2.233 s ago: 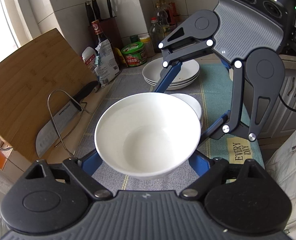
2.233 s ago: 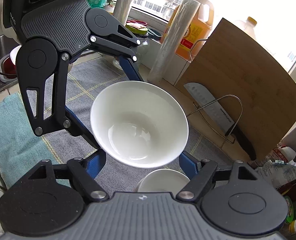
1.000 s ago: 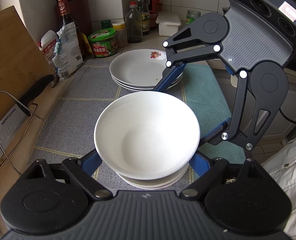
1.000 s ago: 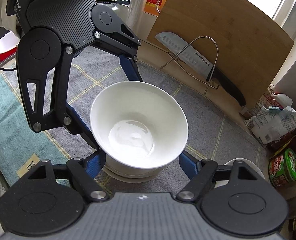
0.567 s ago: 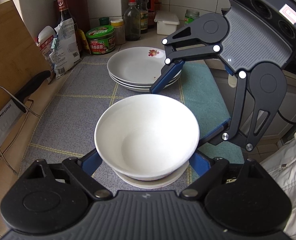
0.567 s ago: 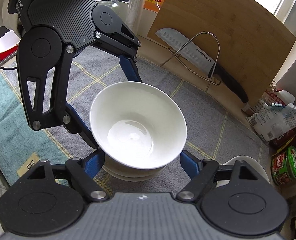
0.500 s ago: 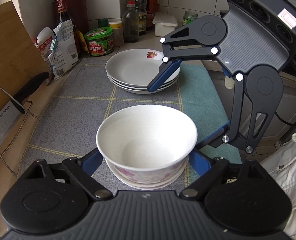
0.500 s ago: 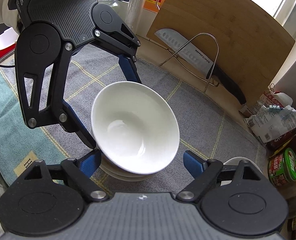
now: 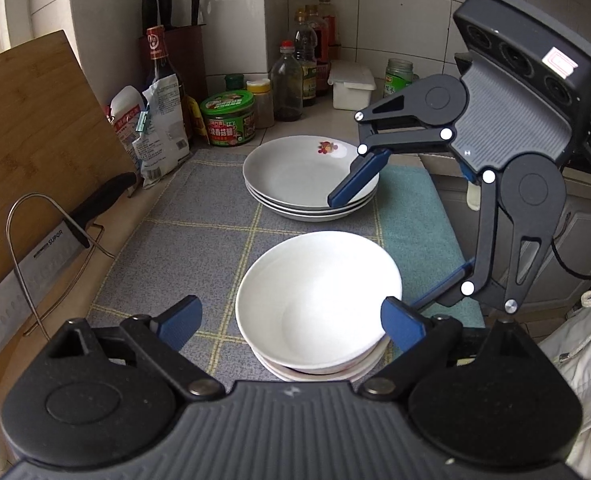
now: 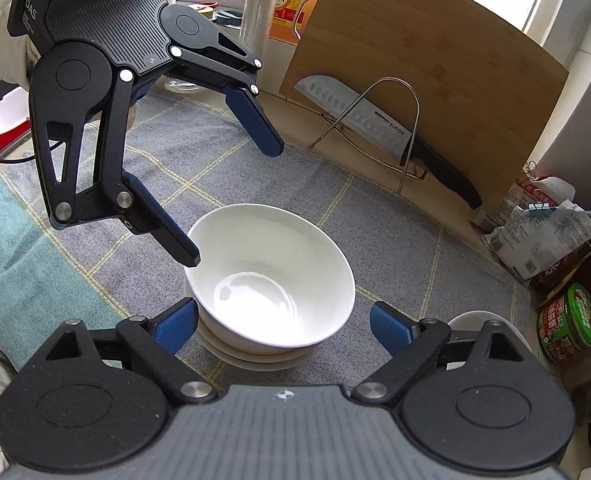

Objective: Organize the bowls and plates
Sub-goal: 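Lower the white bowl into the nested bowls and open the right tool, then close the right tool on the rim of the three-bowl stack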

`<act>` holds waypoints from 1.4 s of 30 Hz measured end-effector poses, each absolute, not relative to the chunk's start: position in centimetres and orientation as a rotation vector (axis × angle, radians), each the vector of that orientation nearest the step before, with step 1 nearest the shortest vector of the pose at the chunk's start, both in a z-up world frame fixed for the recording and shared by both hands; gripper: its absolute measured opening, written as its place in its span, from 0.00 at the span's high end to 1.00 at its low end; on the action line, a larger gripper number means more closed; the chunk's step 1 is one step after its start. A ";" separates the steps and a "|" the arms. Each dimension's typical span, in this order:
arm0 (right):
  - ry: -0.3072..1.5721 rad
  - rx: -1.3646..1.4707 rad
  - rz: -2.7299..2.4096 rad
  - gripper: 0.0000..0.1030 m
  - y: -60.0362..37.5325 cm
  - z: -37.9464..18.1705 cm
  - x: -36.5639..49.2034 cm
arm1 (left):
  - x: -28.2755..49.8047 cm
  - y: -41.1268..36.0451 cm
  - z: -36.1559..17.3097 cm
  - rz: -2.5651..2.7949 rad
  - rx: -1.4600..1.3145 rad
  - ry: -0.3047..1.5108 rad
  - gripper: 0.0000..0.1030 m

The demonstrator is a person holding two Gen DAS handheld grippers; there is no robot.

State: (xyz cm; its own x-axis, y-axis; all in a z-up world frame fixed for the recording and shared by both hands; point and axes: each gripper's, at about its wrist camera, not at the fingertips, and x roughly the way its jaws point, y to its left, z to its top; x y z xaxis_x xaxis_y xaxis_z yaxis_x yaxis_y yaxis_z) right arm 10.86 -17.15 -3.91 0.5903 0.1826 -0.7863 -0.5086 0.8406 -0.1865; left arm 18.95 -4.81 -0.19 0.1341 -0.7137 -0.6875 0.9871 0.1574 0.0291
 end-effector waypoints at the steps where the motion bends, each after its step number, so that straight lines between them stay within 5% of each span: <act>1: 0.844 -0.412 0.411 0.07 -17.2 -3.8 10.7 | 18.9 -4.9 -0.4 -1.328 0.561 0.605 0.07; 22: 0.804 -0.219 0.318 0.00 -19.2 -3.9 8.7 | 16.9 -3.0 -1.0 -1.283 0.479 0.605 0.03; 42: 0.918 -0.177 0.271 0.00 -20.1 -13.7 8.8 | 15.5 -3.4 -9.4 -1.012 0.369 0.807 0.03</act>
State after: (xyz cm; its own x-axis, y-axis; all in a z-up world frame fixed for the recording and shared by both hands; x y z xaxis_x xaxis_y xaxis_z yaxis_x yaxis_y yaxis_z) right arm 8.79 -20.05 -13.72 0.5773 0.1551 -0.8016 -0.3049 0.9517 -0.0354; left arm 15.52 -3.43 -9.38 0.2815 -0.6050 -0.7448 0.8606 0.5024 -0.0828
